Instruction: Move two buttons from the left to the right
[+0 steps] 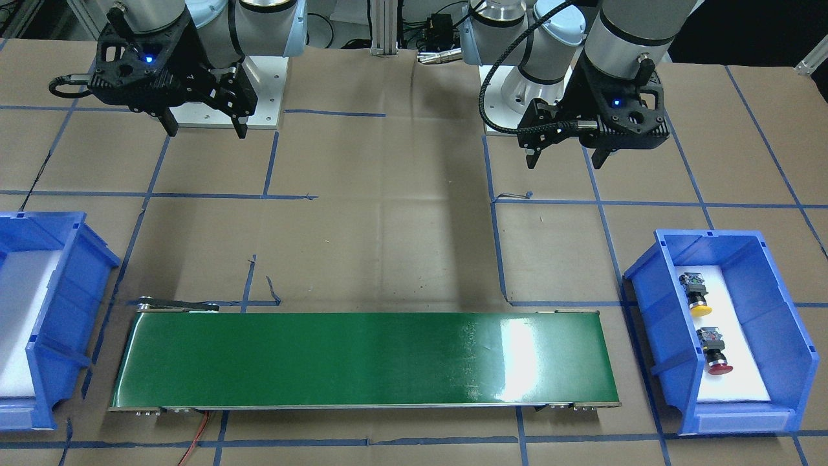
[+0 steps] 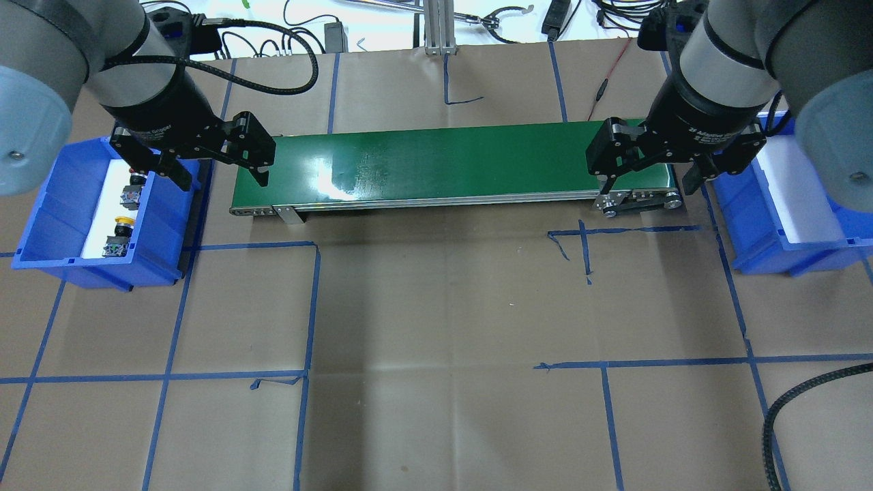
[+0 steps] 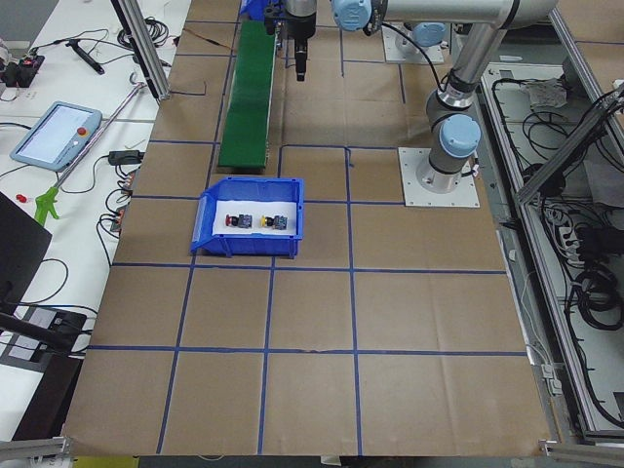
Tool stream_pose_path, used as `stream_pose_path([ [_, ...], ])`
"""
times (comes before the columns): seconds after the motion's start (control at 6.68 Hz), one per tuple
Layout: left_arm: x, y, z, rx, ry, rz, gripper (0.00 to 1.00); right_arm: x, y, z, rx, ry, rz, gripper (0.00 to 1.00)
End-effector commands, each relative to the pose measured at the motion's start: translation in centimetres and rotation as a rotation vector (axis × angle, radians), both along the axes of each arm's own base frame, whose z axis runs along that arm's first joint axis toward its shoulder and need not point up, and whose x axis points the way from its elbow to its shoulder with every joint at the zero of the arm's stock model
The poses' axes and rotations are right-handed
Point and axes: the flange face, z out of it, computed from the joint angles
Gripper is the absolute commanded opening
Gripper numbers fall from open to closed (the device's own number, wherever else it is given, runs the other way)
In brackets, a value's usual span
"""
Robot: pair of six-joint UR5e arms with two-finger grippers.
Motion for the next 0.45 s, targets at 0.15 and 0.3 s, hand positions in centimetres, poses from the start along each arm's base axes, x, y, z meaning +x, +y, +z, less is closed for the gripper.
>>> stream_pose_path([
  [0.15,0.02,0.02,-0.07,0.002,-0.001,0.0,1.0,0.02,0.02,0.07,-0.001,-0.002,0.0,1.0],
  [0.3,0.05,0.08,-0.02,0.002,-0.005,-0.003,1.0,0.02,0.02,0.07,-0.001,-0.002,0.0,1.0],
])
